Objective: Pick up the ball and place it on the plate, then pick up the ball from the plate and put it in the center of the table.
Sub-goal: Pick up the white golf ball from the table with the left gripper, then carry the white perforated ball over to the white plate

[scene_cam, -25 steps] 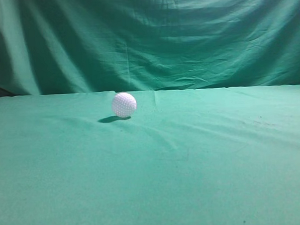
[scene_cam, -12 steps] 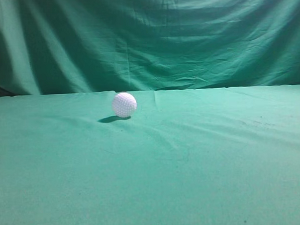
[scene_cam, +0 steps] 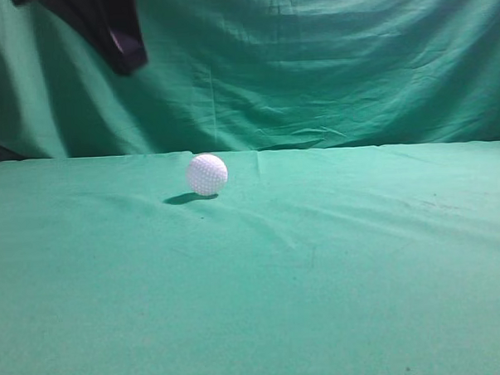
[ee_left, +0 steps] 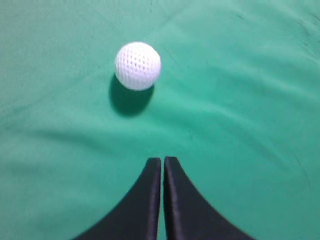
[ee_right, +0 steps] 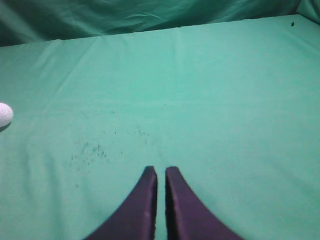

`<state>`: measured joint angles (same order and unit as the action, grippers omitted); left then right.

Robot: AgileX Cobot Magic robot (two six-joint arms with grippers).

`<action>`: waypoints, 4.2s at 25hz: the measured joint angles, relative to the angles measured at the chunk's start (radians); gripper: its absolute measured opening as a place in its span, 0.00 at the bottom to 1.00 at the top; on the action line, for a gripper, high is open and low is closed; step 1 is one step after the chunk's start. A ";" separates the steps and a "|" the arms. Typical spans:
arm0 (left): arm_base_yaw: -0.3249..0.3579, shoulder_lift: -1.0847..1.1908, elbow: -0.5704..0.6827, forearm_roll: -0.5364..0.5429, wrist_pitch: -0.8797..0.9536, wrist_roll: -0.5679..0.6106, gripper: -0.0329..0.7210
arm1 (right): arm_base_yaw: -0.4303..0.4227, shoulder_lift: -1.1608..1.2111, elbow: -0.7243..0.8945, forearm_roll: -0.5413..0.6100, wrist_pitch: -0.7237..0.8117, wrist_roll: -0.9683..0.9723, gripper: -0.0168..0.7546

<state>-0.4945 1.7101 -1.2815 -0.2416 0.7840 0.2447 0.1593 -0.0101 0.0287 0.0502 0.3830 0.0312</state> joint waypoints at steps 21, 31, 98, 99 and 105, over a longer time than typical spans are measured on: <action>0.000 0.444 -0.402 0.023 0.093 -0.032 0.82 | 0.000 0.000 0.000 0.000 0.000 0.000 0.08; 0.000 0.460 -0.412 0.044 0.099 -0.033 0.42 | 0.000 0.000 0.000 0.000 0.000 0.000 0.08; 0.634 0.047 0.089 0.208 -0.122 -0.311 0.90 | 0.000 0.000 0.000 0.000 0.000 0.000 0.08; 0.634 0.047 0.058 0.159 -0.095 -0.278 0.90 | 0.000 0.000 0.000 0.000 0.000 0.000 0.08; 0.634 0.024 -0.066 -0.219 0.020 0.019 0.24 | 0.000 0.000 0.000 0.000 0.000 0.000 0.08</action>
<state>0.1395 1.7338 -1.3478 -0.4602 0.8044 0.2638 0.1593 -0.0101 0.0287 0.0502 0.3830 0.0312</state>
